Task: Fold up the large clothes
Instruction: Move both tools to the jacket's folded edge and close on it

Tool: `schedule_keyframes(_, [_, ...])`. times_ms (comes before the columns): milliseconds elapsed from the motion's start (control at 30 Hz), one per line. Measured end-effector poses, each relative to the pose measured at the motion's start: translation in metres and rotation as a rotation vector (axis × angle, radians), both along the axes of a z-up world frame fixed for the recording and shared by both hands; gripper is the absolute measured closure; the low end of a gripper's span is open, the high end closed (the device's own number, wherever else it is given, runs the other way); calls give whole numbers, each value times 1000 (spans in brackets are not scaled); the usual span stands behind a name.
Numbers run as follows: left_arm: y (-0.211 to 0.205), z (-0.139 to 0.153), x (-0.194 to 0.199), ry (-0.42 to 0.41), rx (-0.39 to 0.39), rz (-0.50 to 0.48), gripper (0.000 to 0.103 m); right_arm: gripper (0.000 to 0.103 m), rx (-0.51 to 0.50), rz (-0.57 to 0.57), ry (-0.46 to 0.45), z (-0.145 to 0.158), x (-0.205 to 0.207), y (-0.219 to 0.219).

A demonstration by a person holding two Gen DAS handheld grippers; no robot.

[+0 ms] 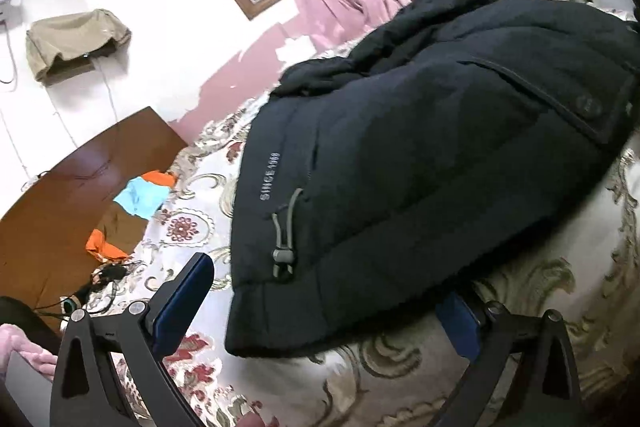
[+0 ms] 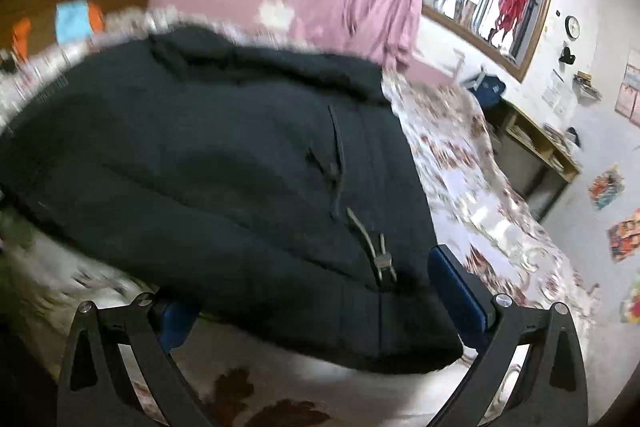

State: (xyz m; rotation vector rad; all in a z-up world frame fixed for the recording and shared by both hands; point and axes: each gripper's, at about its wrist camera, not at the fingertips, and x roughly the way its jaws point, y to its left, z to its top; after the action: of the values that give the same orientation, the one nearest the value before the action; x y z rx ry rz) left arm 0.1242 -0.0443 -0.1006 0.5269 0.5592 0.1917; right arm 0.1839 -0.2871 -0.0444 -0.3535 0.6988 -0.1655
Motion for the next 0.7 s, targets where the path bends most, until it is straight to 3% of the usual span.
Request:
schedule_keyframes(233, [4,1,0,-9,-18,0,0,2,-68,-2,-17,3,-1,9])
schedule_keyframes(533, [2,6,-7,-42,-35,-28,2,3,-46,21,-49,11,-8,11])
schedule_keyframes(633, [-2,6,-10,-44,-38,-47,12,16,-47,50,-66,13,-13,15])
schedule_keyframes(700, [-3,6,-12,-36,-43,-68,32,20,-54,57,-63,11,-14,19])
